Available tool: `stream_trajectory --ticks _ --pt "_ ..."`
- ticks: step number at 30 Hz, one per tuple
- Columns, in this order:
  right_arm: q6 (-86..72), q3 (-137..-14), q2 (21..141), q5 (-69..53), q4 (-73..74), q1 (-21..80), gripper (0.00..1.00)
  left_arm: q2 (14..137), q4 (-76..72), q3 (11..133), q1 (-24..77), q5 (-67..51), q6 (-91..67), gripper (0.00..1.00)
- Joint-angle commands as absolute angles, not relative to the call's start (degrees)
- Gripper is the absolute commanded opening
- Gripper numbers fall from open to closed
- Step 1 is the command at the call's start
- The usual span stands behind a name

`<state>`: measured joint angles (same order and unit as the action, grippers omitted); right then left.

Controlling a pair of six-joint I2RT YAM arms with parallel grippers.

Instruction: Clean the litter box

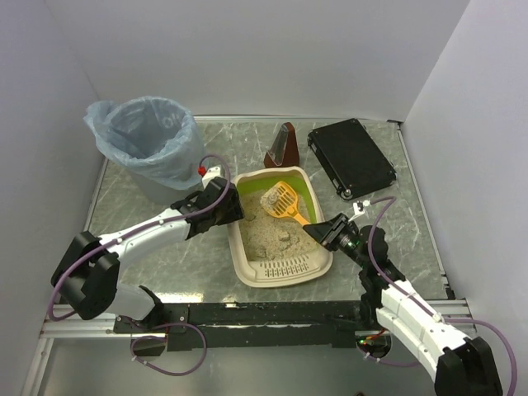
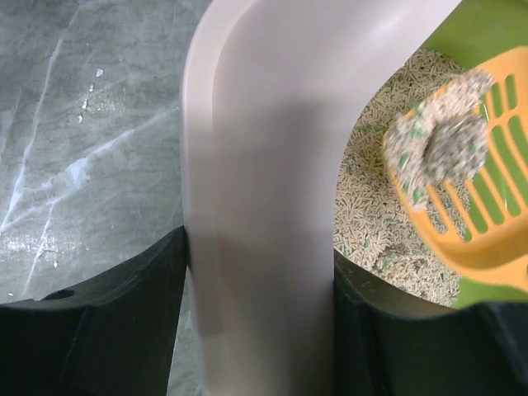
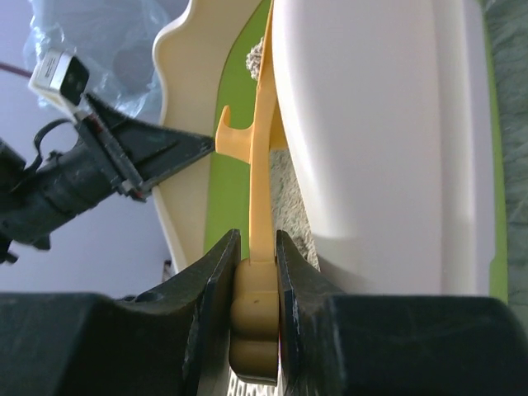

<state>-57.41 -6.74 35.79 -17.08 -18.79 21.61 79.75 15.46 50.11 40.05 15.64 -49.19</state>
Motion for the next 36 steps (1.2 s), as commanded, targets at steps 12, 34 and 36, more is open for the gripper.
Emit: stream_trajectory --ticks 12,34,36 --pt "-65.4 -8.1 35.2 -44.8 -26.8 9.3 0.00 71.3 6.2 51.9 38.6 11.0 -50.4 0.65" --pt "-71.0 -9.8 31.1 -62.5 -21.9 -4.1 0.00 62.6 8.6 49.8 38.6 10.9 -50.6 0.97" --pt "-64.6 -11.7 29.0 -60.6 -14.0 -5.4 0.00 61.7 10.5 50.0 38.6 12.3 -50.7 0.97"
